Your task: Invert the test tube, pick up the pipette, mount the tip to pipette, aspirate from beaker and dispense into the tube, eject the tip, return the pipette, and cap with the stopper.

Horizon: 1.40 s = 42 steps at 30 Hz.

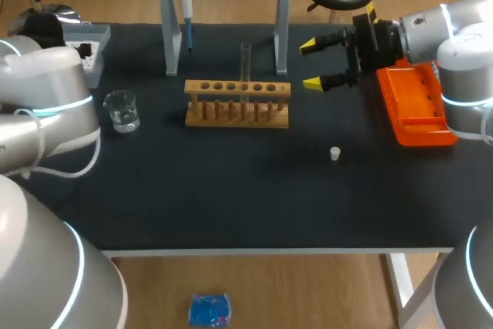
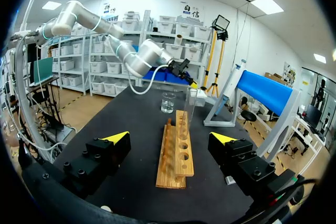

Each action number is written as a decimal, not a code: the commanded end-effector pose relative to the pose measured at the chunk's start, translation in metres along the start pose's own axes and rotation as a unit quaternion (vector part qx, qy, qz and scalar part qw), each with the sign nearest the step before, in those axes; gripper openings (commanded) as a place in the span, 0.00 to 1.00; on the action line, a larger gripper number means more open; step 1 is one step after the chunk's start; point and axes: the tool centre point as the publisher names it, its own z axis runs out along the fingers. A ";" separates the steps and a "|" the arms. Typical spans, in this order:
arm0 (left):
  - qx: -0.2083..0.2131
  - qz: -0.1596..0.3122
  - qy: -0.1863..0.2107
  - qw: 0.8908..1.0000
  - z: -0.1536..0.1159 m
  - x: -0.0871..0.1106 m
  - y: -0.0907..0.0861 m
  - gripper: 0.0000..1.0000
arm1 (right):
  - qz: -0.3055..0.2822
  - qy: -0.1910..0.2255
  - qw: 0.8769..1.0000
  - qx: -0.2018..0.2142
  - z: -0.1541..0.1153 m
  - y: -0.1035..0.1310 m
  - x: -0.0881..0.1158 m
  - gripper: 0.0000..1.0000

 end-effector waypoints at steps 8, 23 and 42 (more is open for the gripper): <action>-0.054 -0.018 -0.004 0.998 0.013 -0.010 -0.002 0.69 | -0.001 0.000 1.000 0.000 0.000 -0.001 0.000 1.00; -0.080 -0.022 -0.018 0.996 0.019 -0.017 -0.005 0.73 | -0.001 0.000 1.000 0.000 0.000 -0.001 0.000 1.00; -0.104 -0.022 -0.024 0.994 0.030 -0.024 0.004 0.74 | -0.001 0.000 1.000 0.000 0.000 -0.001 0.000 1.00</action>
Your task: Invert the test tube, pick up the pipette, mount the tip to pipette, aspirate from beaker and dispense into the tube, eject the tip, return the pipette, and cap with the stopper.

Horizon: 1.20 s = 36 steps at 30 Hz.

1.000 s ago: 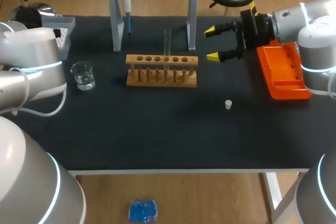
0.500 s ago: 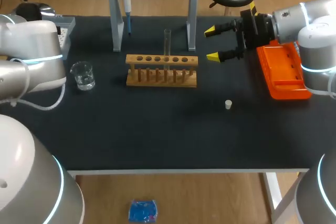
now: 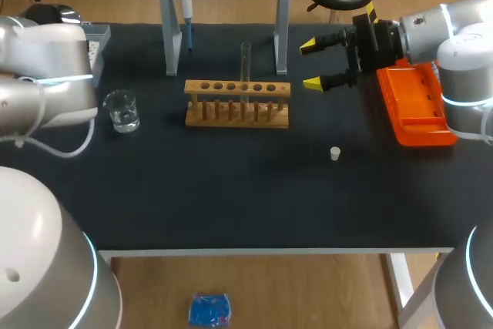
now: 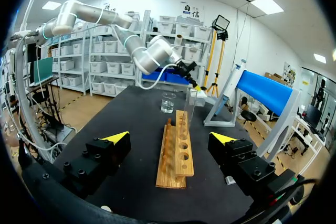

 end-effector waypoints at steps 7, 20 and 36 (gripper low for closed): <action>-0.026 0.004 -0.002 1.000 0.009 -0.004 -0.003 0.72 | -0.001 0.000 1.000 0.000 0.000 -0.001 0.000 1.00; -0.034 0.017 -0.003 0.999 0.016 -0.006 -0.008 0.64 | -0.001 0.000 1.000 0.000 0.000 -0.001 0.000 1.00; -0.040 0.016 -0.004 0.999 0.023 -0.009 -0.008 0.60 | -0.001 0.000 1.000 0.000 0.000 -0.001 0.000 1.00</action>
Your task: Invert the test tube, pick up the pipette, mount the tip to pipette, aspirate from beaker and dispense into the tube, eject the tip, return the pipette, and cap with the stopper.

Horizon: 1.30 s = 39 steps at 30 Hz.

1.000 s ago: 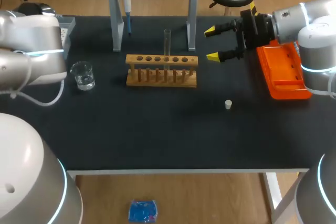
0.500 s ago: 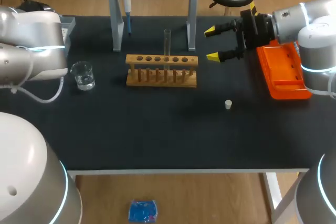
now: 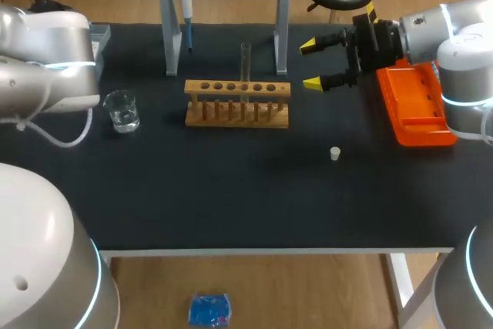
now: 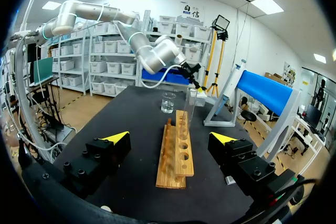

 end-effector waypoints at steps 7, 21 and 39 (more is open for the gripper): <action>-0.017 0.001 0.001 1.000 0.006 -0.004 -0.003 0.55 | -0.001 0.000 1.000 0.000 0.000 -0.001 0.000 1.00; -0.023 0.004 -0.002 1.000 0.009 -0.005 -0.002 0.54 | -0.001 0.000 1.000 0.000 0.000 -0.001 0.000 1.00; -0.029 0.005 -0.006 1.000 0.008 -0.006 -0.001 0.39 | -0.001 0.000 1.000 0.000 0.000 -0.001 0.000 1.00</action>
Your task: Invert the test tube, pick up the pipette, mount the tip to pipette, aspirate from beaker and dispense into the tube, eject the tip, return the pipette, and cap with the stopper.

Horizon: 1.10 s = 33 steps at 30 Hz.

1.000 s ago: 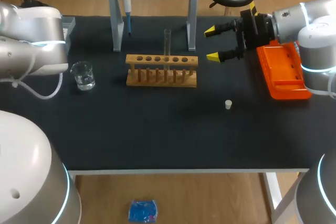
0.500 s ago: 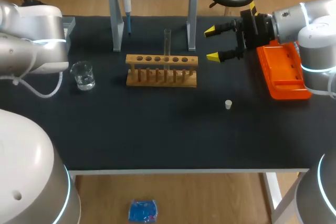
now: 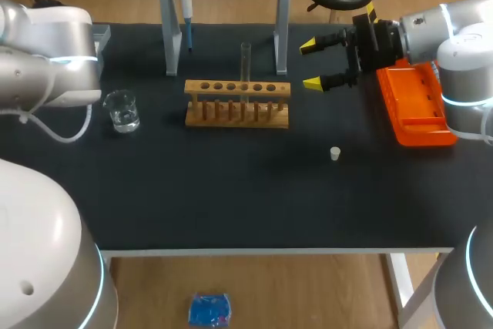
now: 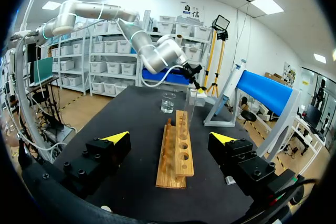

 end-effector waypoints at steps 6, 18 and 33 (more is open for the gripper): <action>-0.014 0.001 0.002 1.000 0.003 -0.003 -0.001 0.28 | -0.001 0.000 1.000 0.000 0.000 -0.001 0.000 1.00; -0.022 -0.001 0.000 1.000 0.004 -0.004 0.001 0.00 | -0.001 0.000 1.000 0.000 0.000 -0.001 0.000 1.00; -0.020 0.004 -0.001 1.000 -0.003 -0.001 -0.002 0.00 | -0.001 0.000 1.000 0.000 0.000 -0.001 0.000 1.00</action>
